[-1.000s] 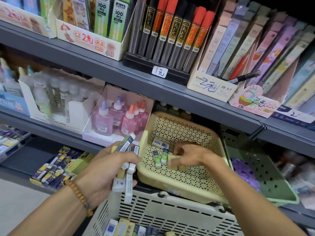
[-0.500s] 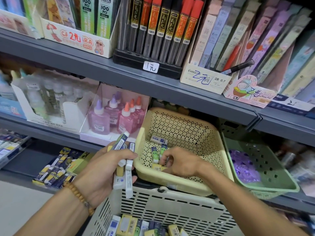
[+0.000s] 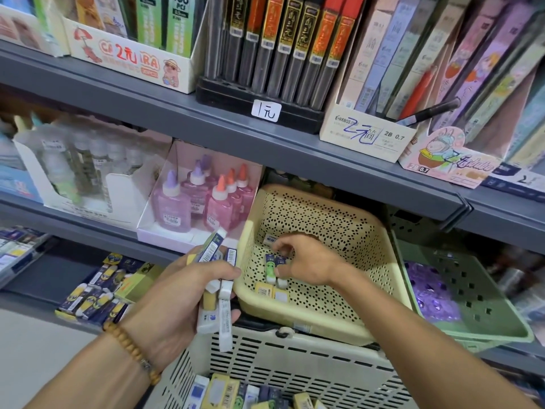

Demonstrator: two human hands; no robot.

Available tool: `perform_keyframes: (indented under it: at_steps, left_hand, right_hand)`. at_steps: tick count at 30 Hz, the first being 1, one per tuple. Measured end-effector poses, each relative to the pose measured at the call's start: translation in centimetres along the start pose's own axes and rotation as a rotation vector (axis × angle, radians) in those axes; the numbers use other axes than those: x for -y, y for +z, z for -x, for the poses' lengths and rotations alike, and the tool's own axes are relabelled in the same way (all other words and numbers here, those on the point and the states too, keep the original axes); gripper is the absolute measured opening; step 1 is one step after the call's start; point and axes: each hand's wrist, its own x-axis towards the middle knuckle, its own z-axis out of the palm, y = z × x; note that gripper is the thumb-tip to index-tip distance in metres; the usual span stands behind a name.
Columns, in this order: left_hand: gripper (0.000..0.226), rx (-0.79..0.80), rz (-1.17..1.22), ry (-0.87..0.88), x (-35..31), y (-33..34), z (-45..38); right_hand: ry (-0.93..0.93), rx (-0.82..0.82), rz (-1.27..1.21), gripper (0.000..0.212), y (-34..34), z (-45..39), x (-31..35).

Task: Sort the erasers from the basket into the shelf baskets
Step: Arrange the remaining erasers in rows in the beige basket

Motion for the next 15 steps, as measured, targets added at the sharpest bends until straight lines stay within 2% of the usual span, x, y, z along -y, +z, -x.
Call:
perform_keyframes:
  at_steps: [2, 6, 10, 13, 15]
  left_hand:
    - [0.023, -0.001, -0.005, 0.006, 0.0, 0.1, 0.0]
    - [0.021, -0.002, -0.013, 0.011, 0.1, 0.3, 0.2]
    - [0.022, 0.003, -0.007, 0.005, 0.2, 0.4, 0.5]
    - [0.022, -0.004, -0.005, 0.004, 0.2, 0.5, 0.5]
    - [0.022, -0.002, -0.005, 0.008, 0.2, 0.5, 0.5]
  right_hand:
    - [-0.018, 0.022, -0.011, 0.053, 0.2, -0.1, 0.2]
    - [0.025, 0.018, 0.038, 0.038, 0.8, -0.8, 1.0]
    - [0.146, 0.043, -0.180, 0.029, 0.8, -1.9, 1.9]
    - [0.093, -0.121, -0.131, 0.005, 0.5, -2.4, 1.9]
    - [0.104, -0.251, -0.055, 0.011, -0.4, -2.6, 1.2]
